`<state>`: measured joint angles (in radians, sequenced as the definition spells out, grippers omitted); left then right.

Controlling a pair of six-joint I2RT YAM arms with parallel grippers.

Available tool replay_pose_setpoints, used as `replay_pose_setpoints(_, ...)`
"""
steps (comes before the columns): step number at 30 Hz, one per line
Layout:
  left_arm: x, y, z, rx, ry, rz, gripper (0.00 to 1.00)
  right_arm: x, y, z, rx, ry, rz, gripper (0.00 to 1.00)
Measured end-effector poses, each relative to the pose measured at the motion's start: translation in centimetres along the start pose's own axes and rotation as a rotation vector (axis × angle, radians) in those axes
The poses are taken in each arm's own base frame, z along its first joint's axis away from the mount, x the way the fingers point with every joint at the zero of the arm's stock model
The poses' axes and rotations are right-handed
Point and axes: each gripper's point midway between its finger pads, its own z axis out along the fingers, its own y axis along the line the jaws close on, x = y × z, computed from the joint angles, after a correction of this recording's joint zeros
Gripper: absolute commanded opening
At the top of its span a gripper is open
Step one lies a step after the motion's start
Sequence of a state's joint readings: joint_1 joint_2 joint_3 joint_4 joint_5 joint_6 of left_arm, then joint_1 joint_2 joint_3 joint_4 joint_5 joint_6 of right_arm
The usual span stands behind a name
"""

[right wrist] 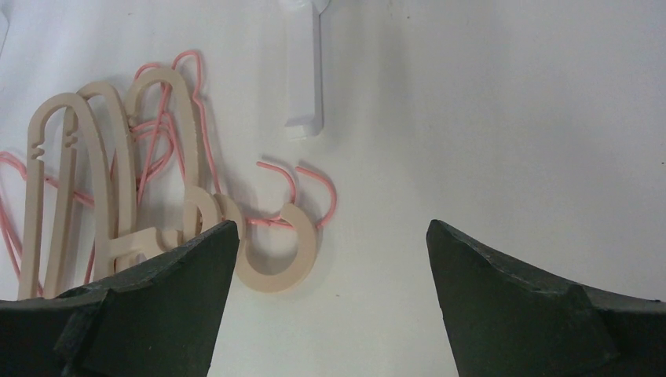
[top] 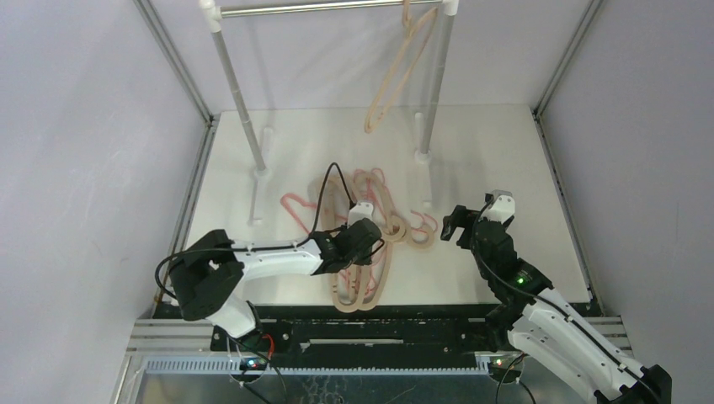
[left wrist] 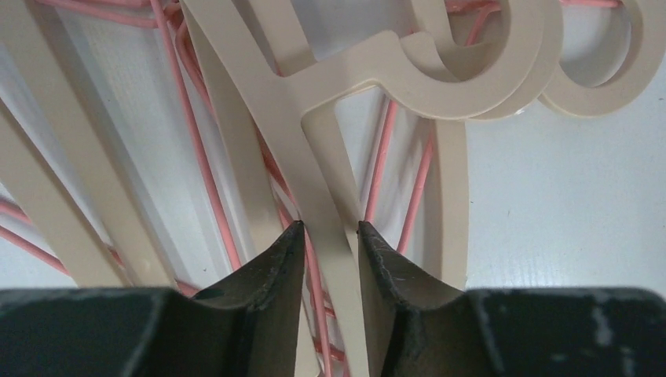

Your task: Organize the hangers

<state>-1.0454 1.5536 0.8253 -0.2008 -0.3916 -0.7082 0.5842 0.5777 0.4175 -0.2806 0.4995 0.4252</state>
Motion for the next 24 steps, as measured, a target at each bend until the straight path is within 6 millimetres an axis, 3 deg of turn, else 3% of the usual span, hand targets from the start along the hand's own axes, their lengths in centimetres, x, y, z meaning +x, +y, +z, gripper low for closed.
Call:
replay_pose_setpoints(3, 0.3, 0.2, 0.3, -0.014, 0.006, 0.006, 0.21, 0.0, 0.0, 0.0, 0.0, 0.0, 0.0, 0.98)
replay_pose_setpoints(5, 0.5, 0.4, 0.5, -0.022, 0.01, 0.006, 0.03, 0.0, 0.0, 0.0, 0.0, 0.0, 0.0, 0.98)
replay_pose_setpoints(6, 0.4, 0.3, 0.6, -0.025, 0.006, 0.001, 0.0, 0.0, 0.0, 0.0, 0.0, 0.0, 0.0, 0.98)
replay_pose_setpoints(14, -0.3, 0.7, 0.0, -0.042, -0.013, 0.01, 0.0, 0.3, -0.2, 0.0, 0.001, 0.001, -0.001, 0.98)
replay_pose_setpoints(17, -1.1, 1.7, -2.0, -0.059, -0.031, 0.019, 0.0, 0.6, -0.3, 0.0, 0.003, 0.005, -0.003, 0.98)
replay_pose_setpoints(23, -5.6, 3.3, -8.0, -0.041, -0.185, -0.008, 0.0, 1.1, -0.4, 0.2, 0.008, 0.017, -0.01, 0.98)
replay_pose_setpoints(24, -5.8, 3.4, -8.3, -0.041, -0.192, -0.008, 0.0, 1.1, -0.4, 0.3, 0.007, 0.017, -0.009, 0.98)
